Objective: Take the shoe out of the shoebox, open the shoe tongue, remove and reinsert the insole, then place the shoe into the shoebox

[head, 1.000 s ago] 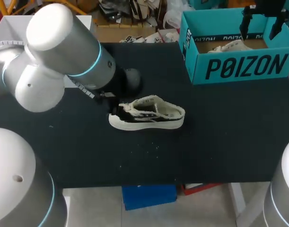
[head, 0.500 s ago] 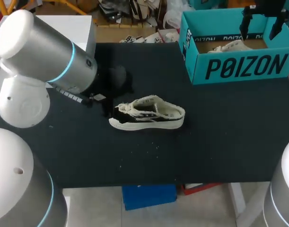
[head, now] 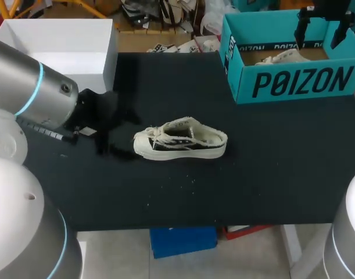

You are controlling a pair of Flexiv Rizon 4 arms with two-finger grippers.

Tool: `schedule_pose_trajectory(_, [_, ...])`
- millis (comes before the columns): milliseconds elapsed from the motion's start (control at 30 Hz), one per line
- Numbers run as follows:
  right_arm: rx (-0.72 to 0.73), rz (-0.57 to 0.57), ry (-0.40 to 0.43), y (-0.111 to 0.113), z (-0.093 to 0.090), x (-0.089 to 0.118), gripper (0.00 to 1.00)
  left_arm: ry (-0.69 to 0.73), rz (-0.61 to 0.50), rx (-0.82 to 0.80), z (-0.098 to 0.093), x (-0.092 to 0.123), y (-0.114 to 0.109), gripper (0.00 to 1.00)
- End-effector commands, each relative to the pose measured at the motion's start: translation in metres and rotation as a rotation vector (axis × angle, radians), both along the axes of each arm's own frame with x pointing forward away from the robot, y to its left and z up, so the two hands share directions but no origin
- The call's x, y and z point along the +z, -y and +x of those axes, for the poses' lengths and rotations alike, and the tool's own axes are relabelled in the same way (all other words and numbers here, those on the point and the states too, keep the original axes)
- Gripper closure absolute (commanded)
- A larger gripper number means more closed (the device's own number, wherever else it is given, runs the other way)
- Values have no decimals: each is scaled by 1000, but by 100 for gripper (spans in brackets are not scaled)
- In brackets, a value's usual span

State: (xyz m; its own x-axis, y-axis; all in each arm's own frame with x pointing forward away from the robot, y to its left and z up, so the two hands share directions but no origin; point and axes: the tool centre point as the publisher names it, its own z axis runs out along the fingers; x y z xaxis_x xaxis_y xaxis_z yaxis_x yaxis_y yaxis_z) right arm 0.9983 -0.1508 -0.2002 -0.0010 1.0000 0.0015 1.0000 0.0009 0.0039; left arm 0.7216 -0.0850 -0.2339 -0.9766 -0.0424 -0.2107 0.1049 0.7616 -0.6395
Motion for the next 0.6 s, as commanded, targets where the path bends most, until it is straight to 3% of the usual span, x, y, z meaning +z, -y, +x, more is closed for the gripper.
schedule_pose_trajectory(33, [-1,0,-1,0,1,0,0,-12,-92,-47,14,-5,-12,0])
schedule_pose_trajectory(600, [-1,0,-1,0,1,0,0,-76,-97,-14,75,-38,-25,0])
